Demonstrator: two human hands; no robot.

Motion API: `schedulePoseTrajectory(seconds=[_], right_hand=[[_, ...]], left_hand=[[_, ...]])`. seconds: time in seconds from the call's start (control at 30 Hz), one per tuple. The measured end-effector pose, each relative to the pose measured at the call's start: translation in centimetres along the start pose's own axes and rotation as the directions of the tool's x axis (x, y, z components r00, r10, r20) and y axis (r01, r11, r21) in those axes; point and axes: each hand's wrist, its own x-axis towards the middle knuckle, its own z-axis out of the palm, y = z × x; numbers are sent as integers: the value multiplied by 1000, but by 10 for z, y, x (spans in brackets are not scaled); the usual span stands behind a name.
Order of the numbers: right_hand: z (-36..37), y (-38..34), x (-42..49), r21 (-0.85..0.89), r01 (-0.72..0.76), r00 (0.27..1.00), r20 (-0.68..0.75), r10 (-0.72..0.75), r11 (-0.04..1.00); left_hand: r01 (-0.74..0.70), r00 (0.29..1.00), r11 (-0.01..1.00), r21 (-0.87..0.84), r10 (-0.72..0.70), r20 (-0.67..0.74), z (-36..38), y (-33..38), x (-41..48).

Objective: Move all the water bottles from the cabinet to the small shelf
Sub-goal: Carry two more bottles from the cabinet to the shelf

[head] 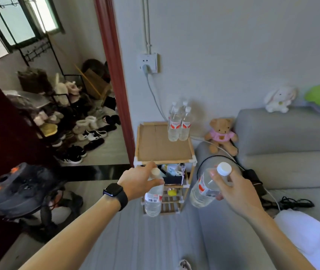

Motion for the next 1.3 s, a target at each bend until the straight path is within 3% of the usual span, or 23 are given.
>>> schedulePoseTrajectory(seconds=[0.3, 0.4, 0.73, 0.87, 1.07, 1.17, 1.3], right_hand=[[19, 17, 132, 62, 32, 995, 92, -38, 998], [26, 18, 162, 75, -12, 996, 85, 5, 997], [44, 5, 259, -50, -86, 993, 82, 90, 995], [54, -7, 291, -10, -123, 985, 123, 124, 992], [65, -8, 333, -72, -72, 965, 248, 88, 995], [69, 1, 354, -60, -27, 932, 359, 47, 998], [73, 10, 368, -19, 7, 906, 423, 2, 1000]], left_hand=[[69, 994, 955, -289, -92, -65, -1, 5, 115], [84, 994, 949, -305, -101, -42, 4, 3, 156], [-78, 994, 942, -326, 97, 42, 2, -10, 290], [-182, 974, 936, -302, 214, 74, -1, -6, 324], [-199, 959, 933, -300, 249, 137, 11, -8, 349], [-149, 966, 911, -384, 217, 138, 14, -9, 360], [21, 986, 818, -575, 79, 150, 13, -11, 358]])
